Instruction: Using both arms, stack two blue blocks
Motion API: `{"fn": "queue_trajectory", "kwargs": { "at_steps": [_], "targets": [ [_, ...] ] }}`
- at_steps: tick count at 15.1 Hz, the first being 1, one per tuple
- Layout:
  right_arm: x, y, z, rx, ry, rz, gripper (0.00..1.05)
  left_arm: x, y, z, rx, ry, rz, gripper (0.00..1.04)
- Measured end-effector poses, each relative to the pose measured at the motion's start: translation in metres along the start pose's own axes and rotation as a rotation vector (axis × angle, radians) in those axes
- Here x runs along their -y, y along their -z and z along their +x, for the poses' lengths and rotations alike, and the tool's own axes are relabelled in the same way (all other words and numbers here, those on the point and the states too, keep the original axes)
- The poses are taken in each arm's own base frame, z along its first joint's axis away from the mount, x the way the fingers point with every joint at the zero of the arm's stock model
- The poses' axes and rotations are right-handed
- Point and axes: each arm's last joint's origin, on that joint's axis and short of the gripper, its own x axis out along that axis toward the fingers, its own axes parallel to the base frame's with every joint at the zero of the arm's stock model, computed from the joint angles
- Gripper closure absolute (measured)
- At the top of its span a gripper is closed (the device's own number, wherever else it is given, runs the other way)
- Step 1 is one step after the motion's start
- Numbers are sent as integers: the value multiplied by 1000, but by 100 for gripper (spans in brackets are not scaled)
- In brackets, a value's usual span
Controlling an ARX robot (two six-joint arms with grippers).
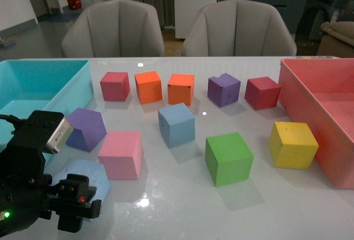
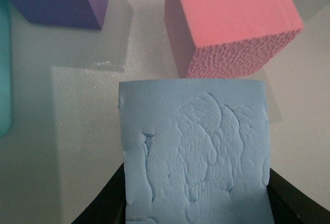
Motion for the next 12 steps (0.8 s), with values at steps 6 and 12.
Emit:
{"fn": "queue_trajectory", "kwargs": {
  "at_steps": [6, 12],
  "targets": [
    [0, 0, 0, 0, 0, 0, 6, 25, -51, -26, 109, 53, 52, 64],
    [0, 0, 0, 0, 0, 0, 6, 86, -112, 17, 75, 89, 92, 64]
  ]
}}
